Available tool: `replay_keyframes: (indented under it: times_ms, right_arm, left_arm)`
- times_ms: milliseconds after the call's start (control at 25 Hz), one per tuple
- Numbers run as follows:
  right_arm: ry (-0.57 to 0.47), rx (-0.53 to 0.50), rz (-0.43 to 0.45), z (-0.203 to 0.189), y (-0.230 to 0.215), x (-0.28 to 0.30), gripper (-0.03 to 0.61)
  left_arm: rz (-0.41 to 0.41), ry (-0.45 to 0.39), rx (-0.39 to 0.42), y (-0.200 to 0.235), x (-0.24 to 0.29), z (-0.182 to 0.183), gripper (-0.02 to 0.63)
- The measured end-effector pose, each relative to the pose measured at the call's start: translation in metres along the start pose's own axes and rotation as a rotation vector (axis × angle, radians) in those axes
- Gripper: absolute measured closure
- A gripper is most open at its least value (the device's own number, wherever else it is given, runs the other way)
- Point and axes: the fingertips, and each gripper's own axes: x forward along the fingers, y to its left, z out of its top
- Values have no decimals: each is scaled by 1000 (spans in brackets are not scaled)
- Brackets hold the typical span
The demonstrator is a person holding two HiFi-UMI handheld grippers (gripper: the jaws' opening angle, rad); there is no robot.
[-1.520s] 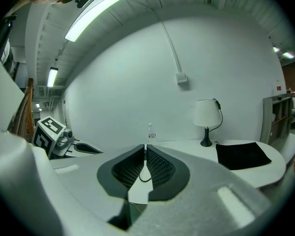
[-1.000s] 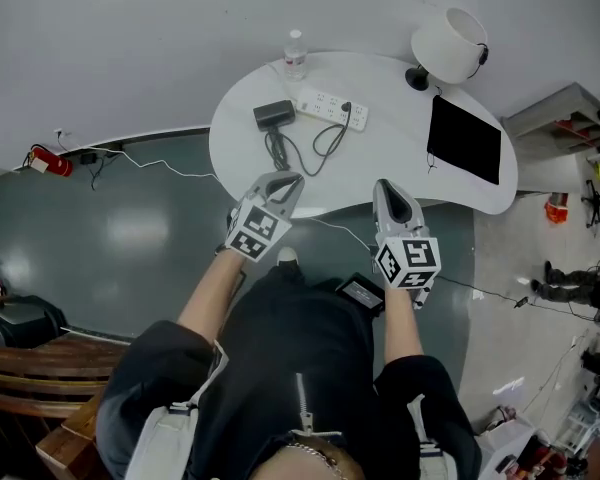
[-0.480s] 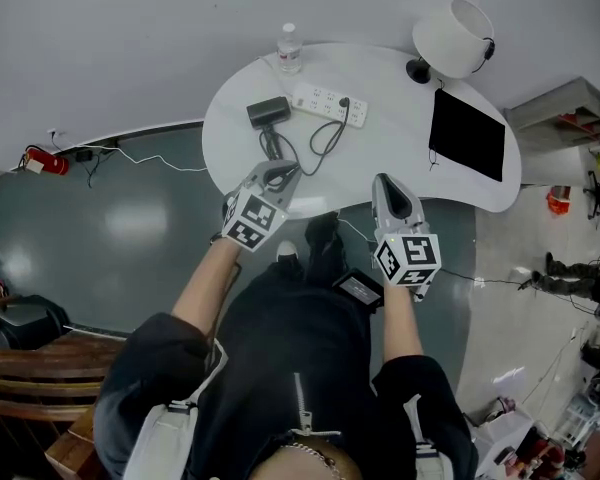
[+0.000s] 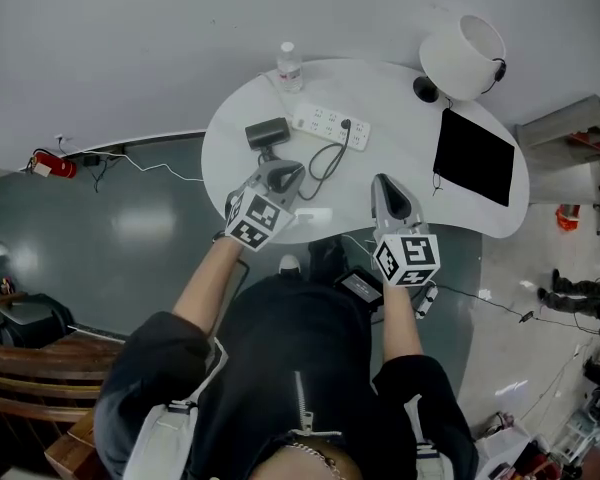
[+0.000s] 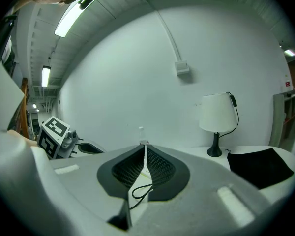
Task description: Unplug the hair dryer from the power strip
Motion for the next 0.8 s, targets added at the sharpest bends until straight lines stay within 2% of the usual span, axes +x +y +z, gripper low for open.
replay_keyframes:
  times_ms: [400, 800]
  right_arm:
    - [43, 13, 23, -2, -26, 42, 568]
    - [80, 23, 34, -6, -47, 67, 568]
  left_arm:
    - [-14, 45, 51, 31, 45, 5, 600]
    - [-78, 100, 191, 42, 82, 7, 598]
